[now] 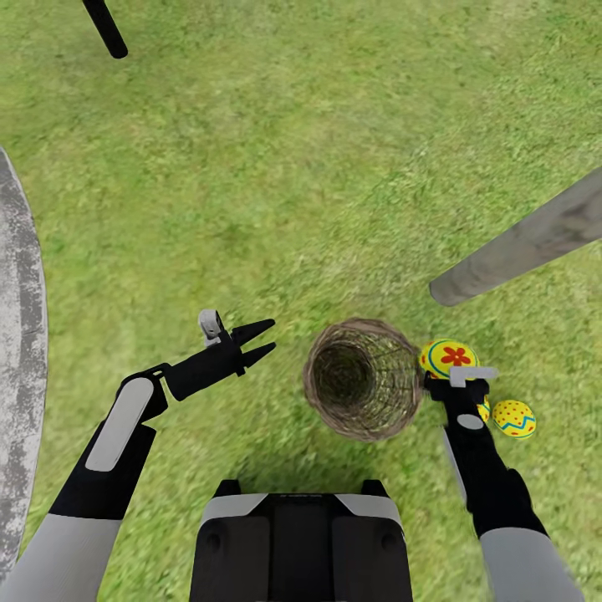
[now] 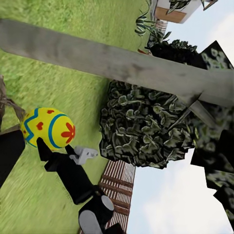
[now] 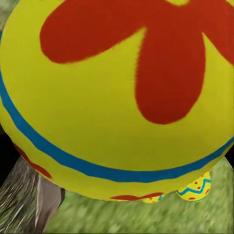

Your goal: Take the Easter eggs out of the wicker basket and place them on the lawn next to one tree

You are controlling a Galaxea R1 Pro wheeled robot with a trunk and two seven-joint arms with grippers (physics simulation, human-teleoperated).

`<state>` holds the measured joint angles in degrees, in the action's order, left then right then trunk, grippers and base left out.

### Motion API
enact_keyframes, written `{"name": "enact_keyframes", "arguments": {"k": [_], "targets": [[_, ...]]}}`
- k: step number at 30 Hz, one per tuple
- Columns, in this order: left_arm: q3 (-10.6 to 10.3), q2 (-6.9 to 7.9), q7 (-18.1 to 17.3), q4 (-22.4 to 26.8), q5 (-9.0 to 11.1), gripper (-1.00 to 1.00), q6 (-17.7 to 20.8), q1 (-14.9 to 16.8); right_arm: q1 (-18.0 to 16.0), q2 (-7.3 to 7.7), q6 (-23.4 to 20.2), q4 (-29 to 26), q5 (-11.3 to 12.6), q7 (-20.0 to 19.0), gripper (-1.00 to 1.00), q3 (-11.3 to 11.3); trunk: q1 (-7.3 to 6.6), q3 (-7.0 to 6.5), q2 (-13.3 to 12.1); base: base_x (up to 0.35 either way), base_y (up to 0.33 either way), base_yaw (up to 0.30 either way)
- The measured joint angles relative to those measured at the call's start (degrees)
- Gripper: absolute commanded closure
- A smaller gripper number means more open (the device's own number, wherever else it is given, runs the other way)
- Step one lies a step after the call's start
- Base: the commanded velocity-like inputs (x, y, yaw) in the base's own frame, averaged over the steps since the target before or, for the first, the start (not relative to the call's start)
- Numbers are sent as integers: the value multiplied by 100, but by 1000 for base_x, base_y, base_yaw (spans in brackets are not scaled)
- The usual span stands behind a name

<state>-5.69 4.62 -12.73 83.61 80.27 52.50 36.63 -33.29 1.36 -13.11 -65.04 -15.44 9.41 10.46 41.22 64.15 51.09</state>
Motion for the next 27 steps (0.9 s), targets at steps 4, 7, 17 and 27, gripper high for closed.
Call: {"name": "enact_keyframes", "arguments": {"k": [4, 7, 17, 27], "targets": [[3, 1, -1, 0, -2, -100, -8, 0, -1, 245, 0, 136, 22, -35, 100, 22, 0, 0, 0, 0, 0, 0], [-4, -7, -17, 0, -1, -100, -16, 0, -1, 373, 7, 403, 29, -60, 100, 40, 0, 0, 0, 0, 0, 0], [-7, -9, -43, 0, 10, -100, -11, -9, -17, 573, 16, 781, 31, -40, 100, 51, 0, 0, 0, 0, -8, 0], [-10, -17, -44, -1, 10, -100, -17, -8, -18, 553, 57, 932, -17, -1, 100, 29, 0, -16, 0, 0, -45, -53]]}}
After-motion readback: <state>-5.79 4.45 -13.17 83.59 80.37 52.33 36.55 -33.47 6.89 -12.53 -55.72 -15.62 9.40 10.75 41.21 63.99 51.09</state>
